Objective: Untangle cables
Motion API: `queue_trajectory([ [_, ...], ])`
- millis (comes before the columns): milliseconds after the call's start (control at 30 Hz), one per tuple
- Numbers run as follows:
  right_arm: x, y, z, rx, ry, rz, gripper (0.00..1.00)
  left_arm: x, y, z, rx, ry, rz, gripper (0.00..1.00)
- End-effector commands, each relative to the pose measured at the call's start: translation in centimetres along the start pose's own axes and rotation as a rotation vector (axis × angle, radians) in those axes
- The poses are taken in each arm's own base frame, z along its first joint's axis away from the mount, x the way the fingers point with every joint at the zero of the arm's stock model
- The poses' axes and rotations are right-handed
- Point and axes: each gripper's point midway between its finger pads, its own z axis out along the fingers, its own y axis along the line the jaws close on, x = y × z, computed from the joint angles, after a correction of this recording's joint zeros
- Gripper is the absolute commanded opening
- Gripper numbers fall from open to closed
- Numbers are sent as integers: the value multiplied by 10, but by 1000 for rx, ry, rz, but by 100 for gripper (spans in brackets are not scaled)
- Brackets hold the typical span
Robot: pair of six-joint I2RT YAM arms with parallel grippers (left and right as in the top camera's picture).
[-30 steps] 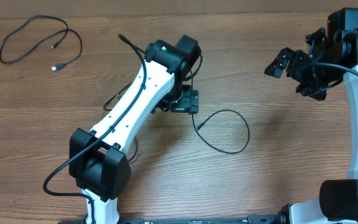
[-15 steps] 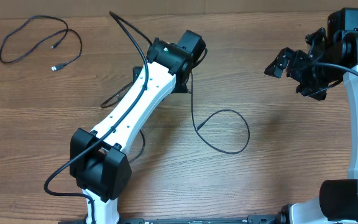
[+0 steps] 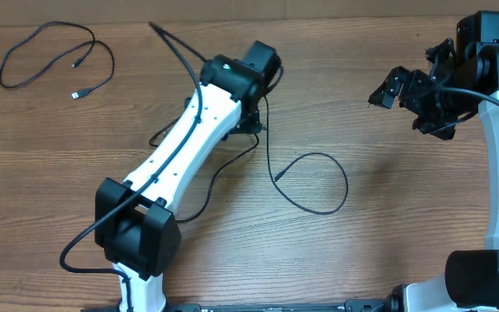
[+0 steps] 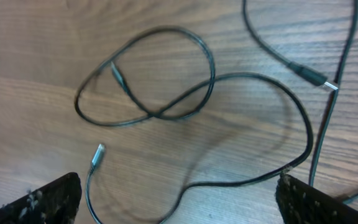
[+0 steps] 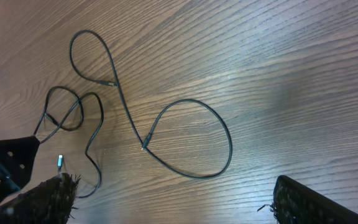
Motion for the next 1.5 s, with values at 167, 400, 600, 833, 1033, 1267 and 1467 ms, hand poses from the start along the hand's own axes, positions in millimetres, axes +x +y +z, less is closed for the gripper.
queue_trajectory([
  [167,0,4,-4,-11,-14,-7,100,5,4,42,77,131,-181,100],
  [400,0,4,-4,-11,-14,-7,100,-5,-33,49,228,160,-412,100],
  [600,0,4,-4,-11,-14,-7,100,13,-57,73,186,241,-619,97],
  [833,0,4,-4,-11,-14,-7,100,28,-67,123,115,320,-677,88],
  [1033,0,4,-4,-11,-14,-7,100,26,-61,141,97,328,-690,86],
  [1267,0,4,-4,-11,-14,-7,100,11,-64,147,147,289,-668,83],
  [1467,0,4,-4,-11,-14,-7,100,-4,-100,138,356,281,-522,84],
])
